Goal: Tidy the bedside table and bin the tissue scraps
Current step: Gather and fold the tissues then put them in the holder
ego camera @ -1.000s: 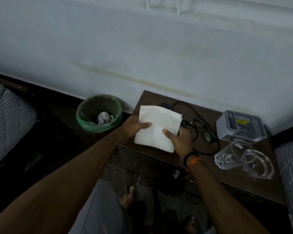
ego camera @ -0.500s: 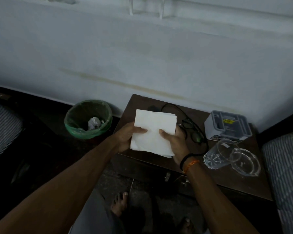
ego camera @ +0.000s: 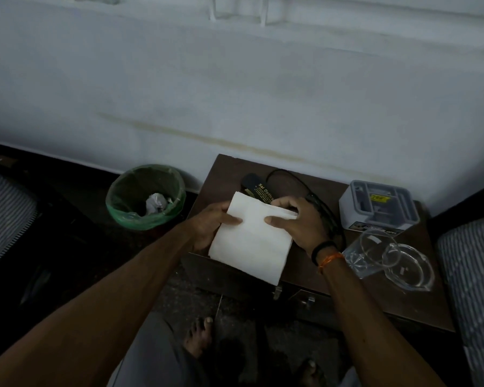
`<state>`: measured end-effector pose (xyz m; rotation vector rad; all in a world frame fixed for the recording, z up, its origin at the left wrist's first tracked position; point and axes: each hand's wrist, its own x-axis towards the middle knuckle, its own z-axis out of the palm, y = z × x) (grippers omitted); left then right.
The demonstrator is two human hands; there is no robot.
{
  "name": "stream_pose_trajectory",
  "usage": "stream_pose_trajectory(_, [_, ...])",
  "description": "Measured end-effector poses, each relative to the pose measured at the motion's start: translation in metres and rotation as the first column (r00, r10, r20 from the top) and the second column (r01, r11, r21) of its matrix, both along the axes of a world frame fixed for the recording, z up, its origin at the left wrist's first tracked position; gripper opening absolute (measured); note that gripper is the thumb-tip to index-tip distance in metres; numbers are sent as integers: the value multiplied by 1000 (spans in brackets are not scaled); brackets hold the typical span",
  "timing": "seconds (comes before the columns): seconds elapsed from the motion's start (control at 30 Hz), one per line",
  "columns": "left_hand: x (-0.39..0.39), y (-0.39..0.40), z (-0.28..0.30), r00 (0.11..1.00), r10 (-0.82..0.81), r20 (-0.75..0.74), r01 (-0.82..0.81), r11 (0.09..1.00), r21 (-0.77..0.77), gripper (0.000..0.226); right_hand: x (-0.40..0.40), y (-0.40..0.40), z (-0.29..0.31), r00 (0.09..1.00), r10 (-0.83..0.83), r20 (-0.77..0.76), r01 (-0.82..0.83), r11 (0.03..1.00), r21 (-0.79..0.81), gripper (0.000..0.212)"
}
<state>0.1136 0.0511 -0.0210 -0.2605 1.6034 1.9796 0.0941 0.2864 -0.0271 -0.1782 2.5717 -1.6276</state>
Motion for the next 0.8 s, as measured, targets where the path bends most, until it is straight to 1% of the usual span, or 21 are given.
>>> stream_pose_trajectory(0.1, [1, -2, -1, 1000, 0, 2, 0, 1000, 19, 44, 2, 2, -3, 1000, 5, 2, -5, 999, -42, 39])
stream_pose_trajectory(0.2, [1, -1, -1, 999, 30, -14, -31, 1000, -7, 46, 5, 2, -4, 997, 31, 68, -24, 993, -113, 40])
stream_pose_trajectory(0.33, [2, 4, 5, 996, 19, -85, -27, 996, -86, 56, 5, 1, -4, 994, 49, 96, -37, 991, -130, 23])
stream_pose_trajectory(0.43, [2, 5, 9, 993, 12, -114, -25, 993, -113, 56, 5, 1, -4, 995, 17, 103, -2, 991, -137, 15])
stream_pose_trajectory(0.57, [1, 5, 16, 993, 10, -117, -24, 993, -118, 55, 5, 5, -3, 998, 21, 58, -11, 987, -162, 26])
stream_pose_trajectory(0.6, [1, 5, 18, 992, -2, -126, -13, 993, -119, 59, 5, 6, -3, 998, 26, 54, -17, 987, -157, 26])
stream_pose_trajectory(0.73, [1, 7, 20, 981, -83, -174, 61, 990, -124, 83, 4, 9, 0, 997, 15, 76, -6, 993, -121, 13])
stream_pose_trajectory(0.8, [2, 8, 20, 975, -108, -192, 89, 991, -104, 90, 4, 10, 1, 997, 29, 77, -23, 997, -77, 14])
